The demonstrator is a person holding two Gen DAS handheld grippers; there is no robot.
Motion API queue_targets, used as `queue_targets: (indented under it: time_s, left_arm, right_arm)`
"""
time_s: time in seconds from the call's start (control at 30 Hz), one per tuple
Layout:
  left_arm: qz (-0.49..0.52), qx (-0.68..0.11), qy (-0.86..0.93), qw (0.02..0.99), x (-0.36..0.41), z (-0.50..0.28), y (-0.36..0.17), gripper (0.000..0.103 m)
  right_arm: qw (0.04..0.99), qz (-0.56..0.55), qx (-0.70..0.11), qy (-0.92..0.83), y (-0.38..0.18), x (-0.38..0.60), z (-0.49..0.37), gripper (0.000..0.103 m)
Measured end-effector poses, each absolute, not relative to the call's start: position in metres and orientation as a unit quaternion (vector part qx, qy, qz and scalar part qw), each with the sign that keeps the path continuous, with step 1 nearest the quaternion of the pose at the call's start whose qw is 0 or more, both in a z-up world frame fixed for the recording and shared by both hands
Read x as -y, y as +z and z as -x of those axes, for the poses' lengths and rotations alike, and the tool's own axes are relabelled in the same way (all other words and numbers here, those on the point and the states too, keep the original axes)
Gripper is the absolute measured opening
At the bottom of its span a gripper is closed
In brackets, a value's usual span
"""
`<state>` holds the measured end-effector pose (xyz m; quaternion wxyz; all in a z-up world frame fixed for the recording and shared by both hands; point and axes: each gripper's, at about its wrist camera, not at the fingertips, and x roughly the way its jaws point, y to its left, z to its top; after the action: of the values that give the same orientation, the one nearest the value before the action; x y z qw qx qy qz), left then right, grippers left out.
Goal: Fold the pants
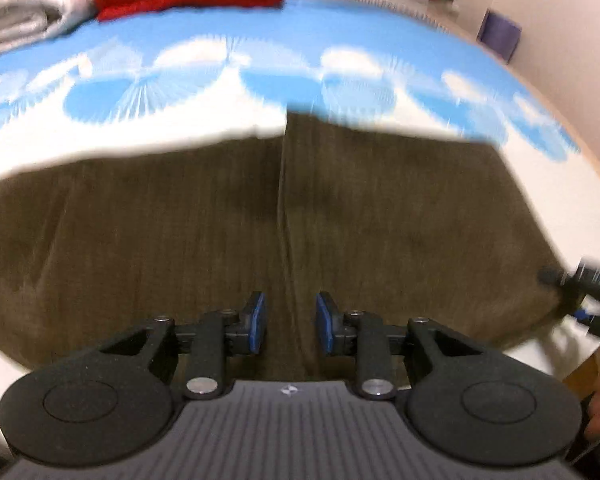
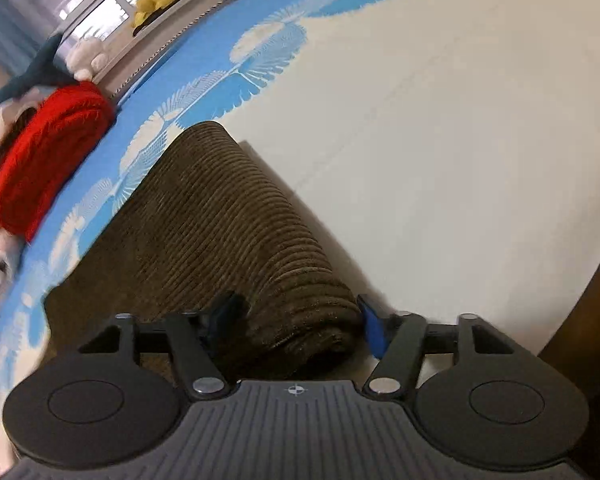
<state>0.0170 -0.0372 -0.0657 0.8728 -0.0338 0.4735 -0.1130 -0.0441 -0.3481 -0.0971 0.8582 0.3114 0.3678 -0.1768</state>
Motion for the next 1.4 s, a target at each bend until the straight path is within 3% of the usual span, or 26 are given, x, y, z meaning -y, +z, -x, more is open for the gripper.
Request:
queue_targets:
  time_s: [0.1, 0.17, 0.27, 0.4, 0.53, 0.67, 0.83, 1.0, 1.13, 1.17, 1.2, 1.4]
  left_arm:
    - [0.016, -0.425, -0.131, 0.895, 0.049, -0.037, -0.045, 0.032]
    - [0.005, -0.405, -0.142, 0.903, 0.061, -0.055, -0.040, 0.029]
    - [0.000, -0.407, -0.140, 0.903, 0.077, -0.095, -0.051, 0.006]
    - [-0.017, -0.499, -0.113, 0.859, 0.082, -0.153, -0.106, 0.007]
    - [0.027, -0.486, -0.114, 0.866, 0.071, -0.141, -0.081, 0.007]
    - [0.046, -0.490, -0.162, 0.855, 0.059, -0.085, -0.055, 0.008]
    - [-0.022, -0.531, -0.191, 0.825, 0.069, -0.022, -0.089, 0.010]
    - [-0.010, -0.484, -0.189, 0.854, 0.070, 0.002, -0.067, 0.014]
    - [-0.043, -0.499, -0.190, 0.844, 0.069, 0.018, -0.085, 0.025]
    - [-0.034, -0.491, -0.191, 0.849, 0.067, 0.022, -0.086, 0.025]
    - [-0.038, -0.490, -0.191, 0.850, 0.068, 0.023, -0.084, 0.025]
    - [-0.031, -0.492, -0.182, 0.851, 0.067, 0.018, -0.086, 0.025]
  right_arm:
    - [0.865, -0.292, -0.362, -0.186, -0.091, 0.343, 0.047, 0.036]
    - [0.876, -0.272, -0.353, -0.184, -0.085, 0.344, 0.052, 0.032]
    - [0.890, -0.236, -0.345, -0.182, -0.076, 0.336, 0.054, 0.030]
    - [0.881, -0.247, -0.361, -0.182, -0.080, 0.343, 0.048, 0.032]
    - [0.864, -0.276, -0.374, -0.194, -0.085, 0.352, 0.046, 0.047]
    - [0.861, -0.276, -0.383, -0.190, -0.090, 0.353, 0.044, 0.053]
    - [0.862, -0.271, -0.383, -0.191, -0.094, 0.351, 0.044, 0.054]
    - [0.877, -0.255, -0.362, -0.189, -0.085, 0.344, 0.050, 0.038]
    - [0.879, -0.253, -0.355, -0.192, -0.082, 0.342, 0.054, 0.041]
    - [0.878, -0.251, -0.358, -0.195, -0.083, 0.343, 0.053, 0.048]
    - [0.877, -0.248, -0.362, -0.197, -0.084, 0.343, 0.053, 0.050]
    - [0.893, -0.184, -0.368, -0.185, -0.086, 0.333, 0.051, 0.049]
